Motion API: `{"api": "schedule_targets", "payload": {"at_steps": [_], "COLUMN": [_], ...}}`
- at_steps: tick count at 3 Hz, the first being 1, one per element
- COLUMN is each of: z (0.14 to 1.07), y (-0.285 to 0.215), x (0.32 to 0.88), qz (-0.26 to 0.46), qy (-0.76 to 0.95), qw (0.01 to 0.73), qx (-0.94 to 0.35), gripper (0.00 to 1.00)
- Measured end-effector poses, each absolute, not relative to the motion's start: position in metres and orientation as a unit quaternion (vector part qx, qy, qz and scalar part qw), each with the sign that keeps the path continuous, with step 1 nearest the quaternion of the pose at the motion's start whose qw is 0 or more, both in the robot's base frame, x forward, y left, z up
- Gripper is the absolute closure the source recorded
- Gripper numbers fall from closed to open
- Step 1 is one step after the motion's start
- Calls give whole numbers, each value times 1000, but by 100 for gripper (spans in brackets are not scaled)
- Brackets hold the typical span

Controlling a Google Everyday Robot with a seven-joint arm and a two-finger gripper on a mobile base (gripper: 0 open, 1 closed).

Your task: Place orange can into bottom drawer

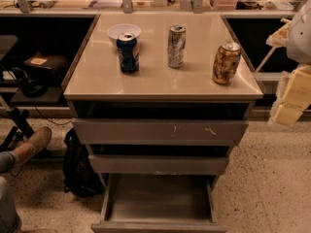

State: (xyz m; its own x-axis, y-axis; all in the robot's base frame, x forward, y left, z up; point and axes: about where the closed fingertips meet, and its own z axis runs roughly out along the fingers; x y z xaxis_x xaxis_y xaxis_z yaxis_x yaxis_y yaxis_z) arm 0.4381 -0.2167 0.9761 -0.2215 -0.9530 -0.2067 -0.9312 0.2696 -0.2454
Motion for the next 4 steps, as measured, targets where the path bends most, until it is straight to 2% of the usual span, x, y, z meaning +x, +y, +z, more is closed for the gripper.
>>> {"api": "schedule_targets", "payload": {"at_steps": [2, 4], "z": [978, 972], "y": [-218, -232], "x": [450, 538], "qz": [-32, 19], "qy": [782, 793], "qw": [165, 208], "qx": [-600, -572], "gripper": [0, 0]}}
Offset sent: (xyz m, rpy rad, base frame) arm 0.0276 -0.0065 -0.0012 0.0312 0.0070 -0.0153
